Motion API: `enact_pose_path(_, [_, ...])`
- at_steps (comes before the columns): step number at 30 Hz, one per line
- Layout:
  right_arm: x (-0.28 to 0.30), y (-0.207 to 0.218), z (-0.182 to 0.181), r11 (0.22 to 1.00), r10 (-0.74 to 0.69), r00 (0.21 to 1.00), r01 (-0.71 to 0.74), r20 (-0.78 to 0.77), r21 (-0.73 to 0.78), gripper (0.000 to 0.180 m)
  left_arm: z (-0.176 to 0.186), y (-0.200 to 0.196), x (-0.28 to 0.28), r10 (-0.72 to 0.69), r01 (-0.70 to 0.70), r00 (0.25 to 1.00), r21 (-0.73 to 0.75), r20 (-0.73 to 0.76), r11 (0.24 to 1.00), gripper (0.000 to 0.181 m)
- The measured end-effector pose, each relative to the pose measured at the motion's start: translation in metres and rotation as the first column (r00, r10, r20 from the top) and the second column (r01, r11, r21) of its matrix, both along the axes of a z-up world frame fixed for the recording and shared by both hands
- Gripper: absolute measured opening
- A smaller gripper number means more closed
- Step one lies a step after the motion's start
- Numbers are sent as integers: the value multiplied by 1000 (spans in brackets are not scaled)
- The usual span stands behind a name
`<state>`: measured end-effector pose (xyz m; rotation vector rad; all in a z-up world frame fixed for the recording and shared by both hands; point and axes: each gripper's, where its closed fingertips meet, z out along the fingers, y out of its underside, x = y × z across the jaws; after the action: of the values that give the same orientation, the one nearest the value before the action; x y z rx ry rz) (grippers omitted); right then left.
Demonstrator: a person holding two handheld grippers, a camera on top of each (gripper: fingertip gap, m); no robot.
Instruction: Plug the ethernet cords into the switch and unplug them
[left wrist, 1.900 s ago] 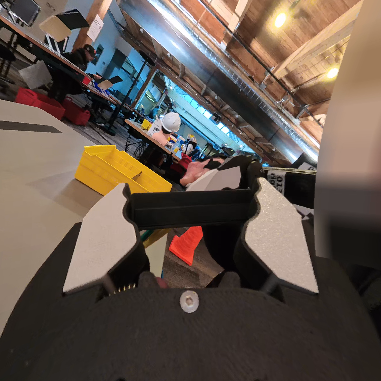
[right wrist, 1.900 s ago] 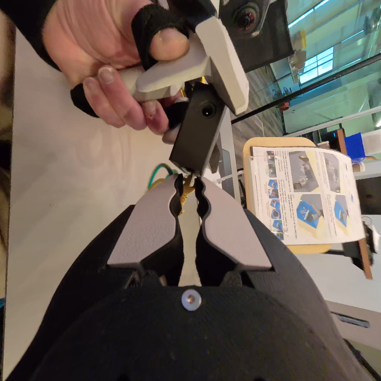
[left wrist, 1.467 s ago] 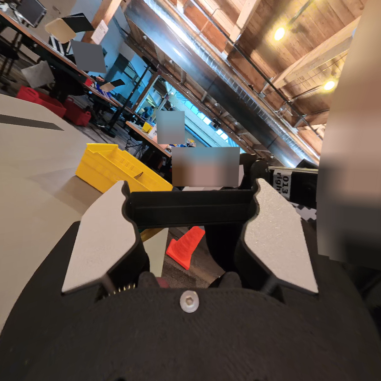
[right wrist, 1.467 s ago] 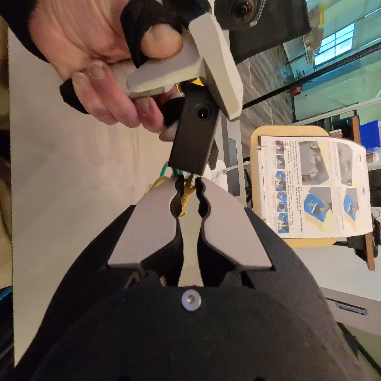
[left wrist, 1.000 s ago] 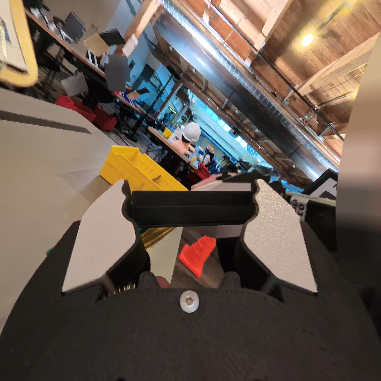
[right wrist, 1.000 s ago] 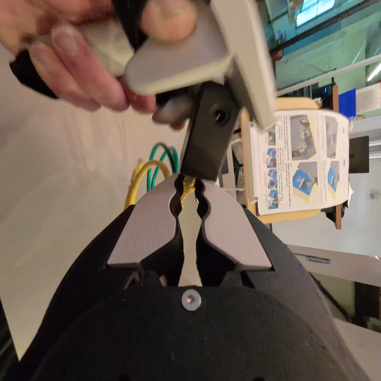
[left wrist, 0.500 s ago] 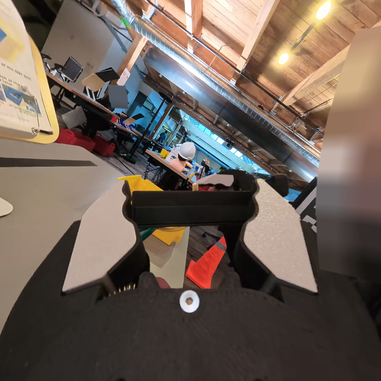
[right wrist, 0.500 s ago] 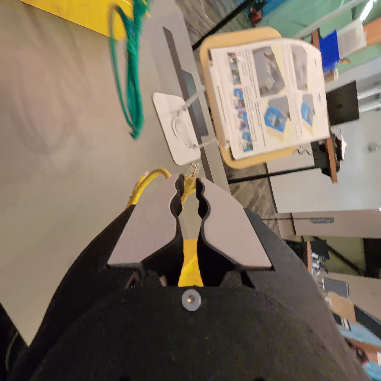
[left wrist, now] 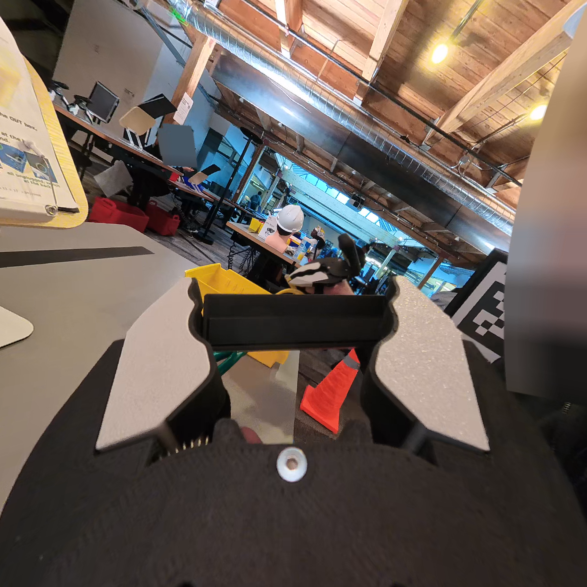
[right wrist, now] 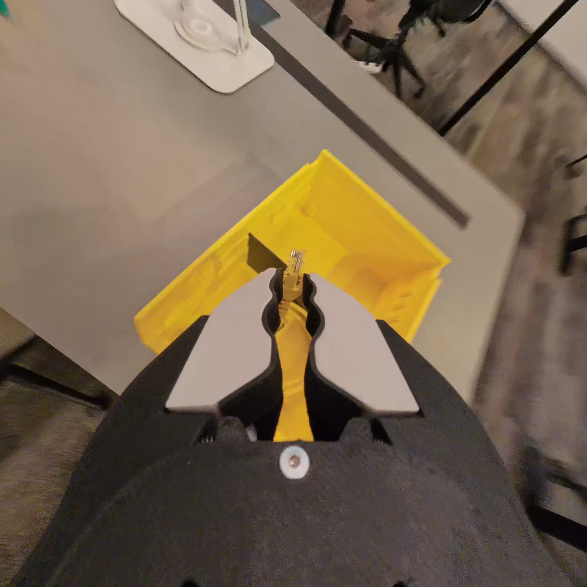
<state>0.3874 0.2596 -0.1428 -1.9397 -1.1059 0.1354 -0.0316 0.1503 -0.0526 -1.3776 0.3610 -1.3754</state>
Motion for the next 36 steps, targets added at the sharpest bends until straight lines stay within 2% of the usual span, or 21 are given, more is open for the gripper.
enact_pose_path(1, [3, 5, -12, 999, -12, 997, 8, -76, -47, 11, -1, 1, 0, 5, -4, 1000, -4, 4, 1000, 108])
enact_pose_path(5, [25, 26, -55, 974, -175, 966, 142, -189, -177, 11, -1, 2, 0, 7, -7, 1000, -8, 3, 1000, 108])
enact_pose_path(6, [33, 32, -67, 959, -233, 957, 196, -174, -205, 11, -1, 2, 0, 7, -7, 1000, -8, 4, 1000, 108])
enact_pose_path(8, [55, 38, -96, 923, -319, 947, 322, 45, -211, 20, -3, 3, 0, 7, -7, 1000, -10, 2, 1000, 109])
enact_pose_path(10, [75, 39, -119, 894, -342, 888, 409, 308, -185, 34, -5, 5, -1, 5, -5, 1000, -22, 6, 1000, 109])
enact_pose_path(12, [75, 40, -119, 901, -327, 863, 408, 385, -149, 49, -7, 7, -2, 5, -5, 1000, -27, 6, 1000, 109])
enact_pose_path(14, [77, 40, -100, 904, -355, 830, 422, 430, -69, 53, -7, 7, -4, 0, 1, 1000, -32, 16, 999, 109])
enact_pose_path(16, [46, 36, -60, 939, -334, 880, 343, 337, 33, 50, -5, 7, -5, -10, 12, 999, -34, 37, 999, 109])
enact_pose_path(19, [-49, 11, 5, 975, -140, 966, 96, 219, 201, 47, -3, 5, -2, -31, 32, 999, -25, 41, 999, 109])
enact_pose_path(21, [-130, -20, 39, 935, 57, 980, -119, 189, 334, 45, -2, 1, 2, -51, 51, 998, -13, 32, 999, 110])
enact_pose_path(23, [-207, -56, 59, 850, 235, 954, -295, 187, 436, 44, -3, -1, 5, -61, 62, 997, -16, 36, 998, 109])
enact_pose_path(25, [-273, -90, 62, 775, 390, 903, -427, 179, 466, 45, -5, -3, 7, -71, 72, 997, -21, 38, 997, 108])
enact_pose_path(27, [-321, -109, 61, 711, 464, 867, -488, 183, 507, 45, -6, -4, 9, -75, 76, 996, -30, 47, 997, 110])
enact_pose_path(31, [-374, -119, 48, 637, 488, 840, -528, 236, 561, 46, -5, -9, 15, -91, 95, 993, -43, 80, 995, 108])
enact_pose_path(33, [-390, -118, 34, 629, 480, 830, -551, 283, 548, 46, -4, -10, 17, -97, 102, 991, -46, 93, 994, 108])
enact_pose_path(36, [-399, -113, 24, 621, 448, 835, -548, 320, 561, 30, -3, -12, 19, -97, 103, 990, -52, 106, 993, 108])
